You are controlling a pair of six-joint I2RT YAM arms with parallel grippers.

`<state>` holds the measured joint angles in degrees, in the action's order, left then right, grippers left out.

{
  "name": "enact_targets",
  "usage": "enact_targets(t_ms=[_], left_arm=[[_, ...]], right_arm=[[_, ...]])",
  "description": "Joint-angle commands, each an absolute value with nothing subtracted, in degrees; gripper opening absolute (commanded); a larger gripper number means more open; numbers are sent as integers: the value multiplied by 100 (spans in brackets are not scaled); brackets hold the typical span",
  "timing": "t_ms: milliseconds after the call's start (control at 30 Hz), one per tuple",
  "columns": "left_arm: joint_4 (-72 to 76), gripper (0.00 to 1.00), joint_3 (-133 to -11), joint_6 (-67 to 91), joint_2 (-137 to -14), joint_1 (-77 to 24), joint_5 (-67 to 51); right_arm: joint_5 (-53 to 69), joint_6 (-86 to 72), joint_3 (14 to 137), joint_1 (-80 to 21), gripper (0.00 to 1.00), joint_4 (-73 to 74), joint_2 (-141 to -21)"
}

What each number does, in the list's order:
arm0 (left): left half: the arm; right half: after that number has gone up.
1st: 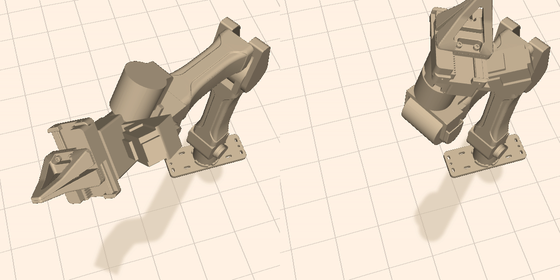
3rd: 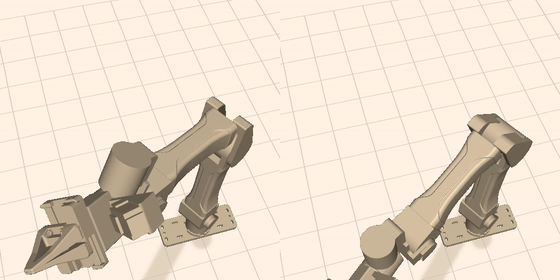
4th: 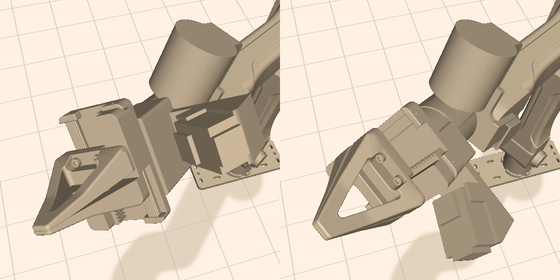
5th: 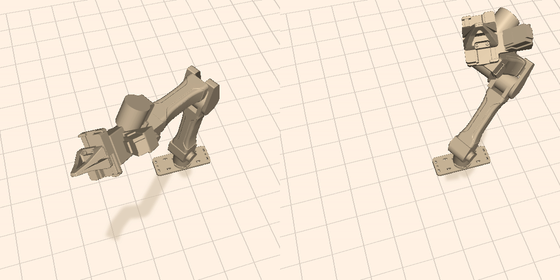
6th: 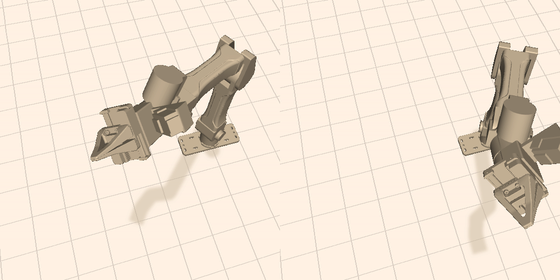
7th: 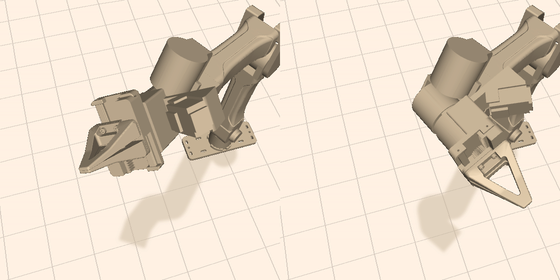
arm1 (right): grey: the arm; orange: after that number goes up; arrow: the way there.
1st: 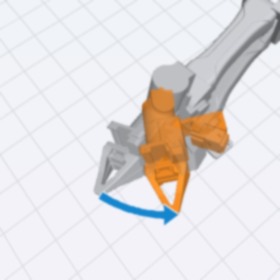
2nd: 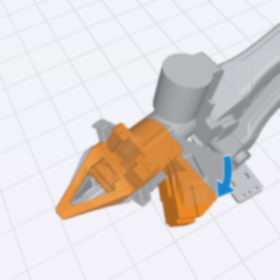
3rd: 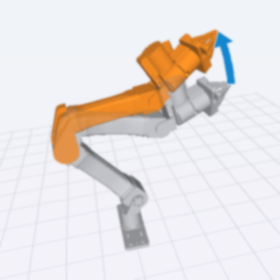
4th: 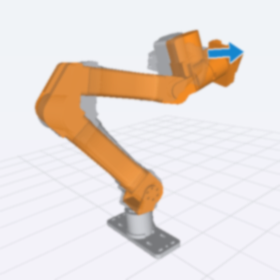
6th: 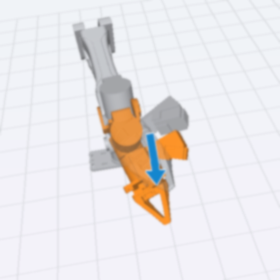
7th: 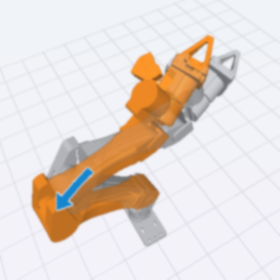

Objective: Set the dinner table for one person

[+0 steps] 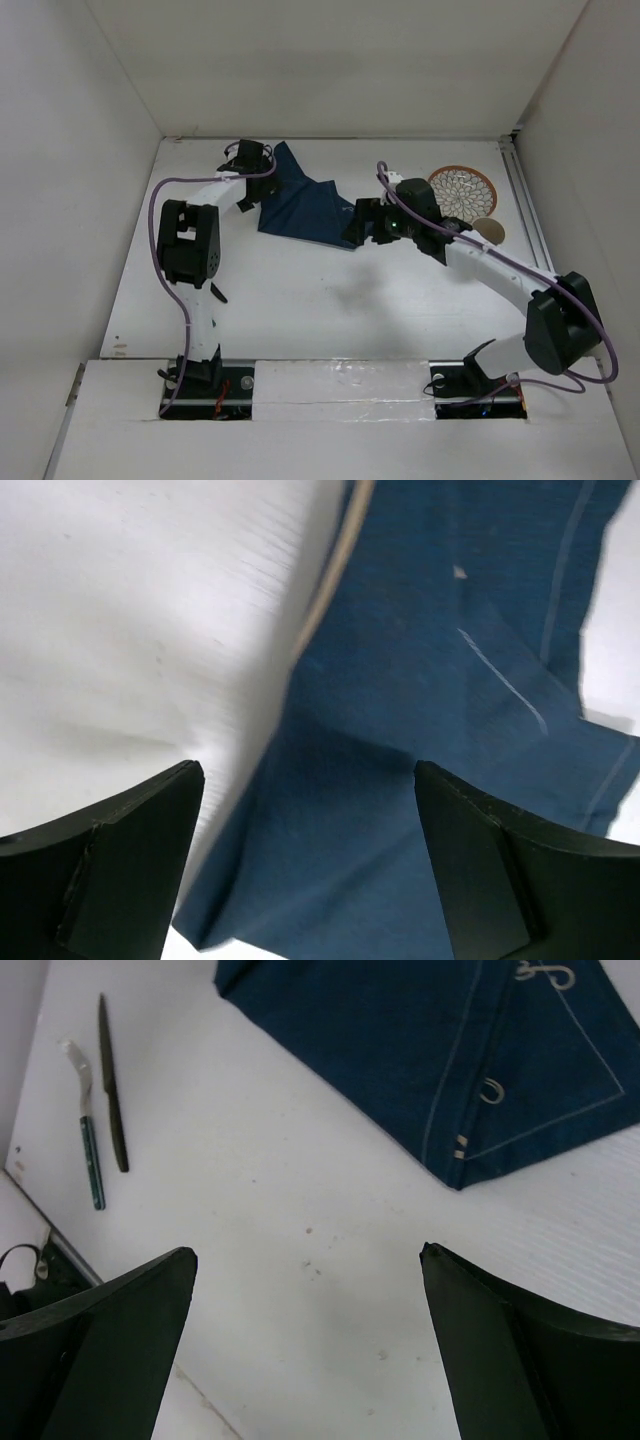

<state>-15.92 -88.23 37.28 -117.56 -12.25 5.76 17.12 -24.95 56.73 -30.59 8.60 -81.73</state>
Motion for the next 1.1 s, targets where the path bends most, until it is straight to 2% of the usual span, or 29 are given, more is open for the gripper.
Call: enact_targets(t_ms=[0,100,167,200,333,367,467,500,800,1067], left_arm=[[-1354,82,-9079,3481,-11707,-1046,44],[-1214,79,-9079,3419,-11856,-923,-53],[-1160,73,-9079,3419,-11996,-923,-158],[-1073,60,-9079,3419,-11997,-923,-228],[-661,28,-8956,3419,-12067,-923,-623],[-590,15,-8834,3497,-12067,-923,-676],[-326,10,-8658,3560,-11883,-923,-747],[-325,0,-8657,3560,-11813,-923,-747],[-2,0,-8368,3849,-11084,-923,-747],[141,0,-7796,4174,-10135,-923,-301]], right_arm=[[1969,-2320,5713,-3199,100,281,-7928],[1969,-2320,5713,-3252,100,281,-7866],[1969,-2320,5713,-3252,100,281,-7813],[1969,-2320,5713,-3252,100,281,-7813],[1969,-2268,5713,-3252,100,281,-7813],[1969,-2268,5661,-3252,100,281,-7866],[1969,-2268,5660,-3252,100,281,-7927],[1969,-2268,5660,-3252,100,281,-7928],[1740,-2390,5835,-3252,100,368,-8507],[1214,-2443,7345,-3138,100,1211,-10640]])
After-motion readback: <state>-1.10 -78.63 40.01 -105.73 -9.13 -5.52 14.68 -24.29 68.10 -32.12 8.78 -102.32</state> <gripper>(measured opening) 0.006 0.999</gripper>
